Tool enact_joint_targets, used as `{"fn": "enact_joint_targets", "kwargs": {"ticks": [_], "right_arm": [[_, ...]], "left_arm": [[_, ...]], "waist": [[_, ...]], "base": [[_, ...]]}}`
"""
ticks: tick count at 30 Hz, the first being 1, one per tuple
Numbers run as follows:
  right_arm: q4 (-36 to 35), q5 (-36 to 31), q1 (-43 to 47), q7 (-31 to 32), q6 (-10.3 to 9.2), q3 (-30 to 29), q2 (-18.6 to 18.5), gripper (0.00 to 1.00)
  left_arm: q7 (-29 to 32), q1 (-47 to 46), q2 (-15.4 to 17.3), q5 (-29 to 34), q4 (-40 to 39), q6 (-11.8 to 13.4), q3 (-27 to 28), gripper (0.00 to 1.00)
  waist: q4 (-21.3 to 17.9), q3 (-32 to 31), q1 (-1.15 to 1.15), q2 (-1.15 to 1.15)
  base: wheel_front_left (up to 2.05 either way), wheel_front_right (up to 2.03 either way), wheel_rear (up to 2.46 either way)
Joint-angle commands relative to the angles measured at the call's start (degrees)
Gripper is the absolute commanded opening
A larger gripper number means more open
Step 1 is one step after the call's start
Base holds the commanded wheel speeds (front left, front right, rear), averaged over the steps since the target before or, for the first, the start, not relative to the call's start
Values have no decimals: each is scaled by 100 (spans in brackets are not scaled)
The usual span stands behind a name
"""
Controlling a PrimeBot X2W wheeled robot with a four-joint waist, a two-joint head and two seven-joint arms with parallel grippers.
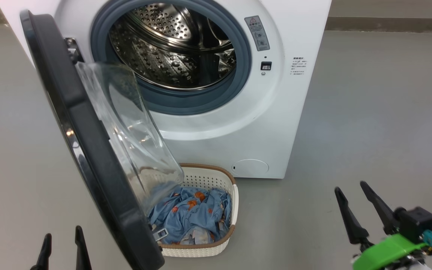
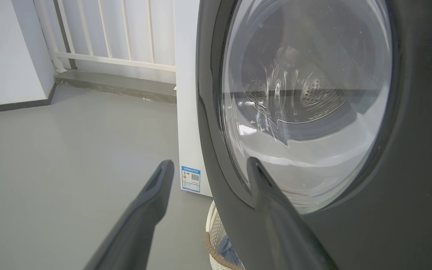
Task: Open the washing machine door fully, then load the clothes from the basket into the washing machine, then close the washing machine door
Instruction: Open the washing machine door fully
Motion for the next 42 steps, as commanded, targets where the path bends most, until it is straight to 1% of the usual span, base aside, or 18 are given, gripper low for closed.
{"fn": "enact_joint_targets", "kwargs": {"ticks": [1, 4, 8, 18, 29, 38, 42], "right_arm": [[-214, -222, 76, -68, 9, -20, -35, 100], [-352, -545, 308, -68, 9, -397, 77, 100], [-463, -896, 540, -68, 9, -683, 197, 100], [-484, -1161, 766, -69, 9, -1101, 376, 100], [-295, -1187, 905, -69, 9, -1251, 432, 100], [-311, -1257, 887, -69, 9, -1318, 454, 100], [-345, -1271, 880, -69, 9, -1453, 469, 100]], "left_arm": [[-47, -106, 92, 31, -128, -29, 204, 100], [-47, -97, 92, 28, -129, -28, 206, 100], [-47, -66, 92, 32, -117, -32, 199, 100], [-47, -36, 92, 63, -105, -46, 197, 100], [-47, -26, 92, 84, -112, -65, 200, 100], [-47, -20, 92, 107, -119, -74, 223, 100], [-47, -28, 92, 108, -119, -73, 224, 100]], "waist": [[-18, -5, 0, 0], [-50, -4, 0, 0], [-108, 3, 0, 0], [-153, 21, 0, 0], [-141, 37, 0, 0], [-177, 54, 0, 0], [-167, 49, 0, 0]], "base": [[0, 0, 0], [0, 0, 0], [0, 0, 0], [0, 0, 0], [0, 0, 0], [0, 0, 0], [0, 0, 0]]}}
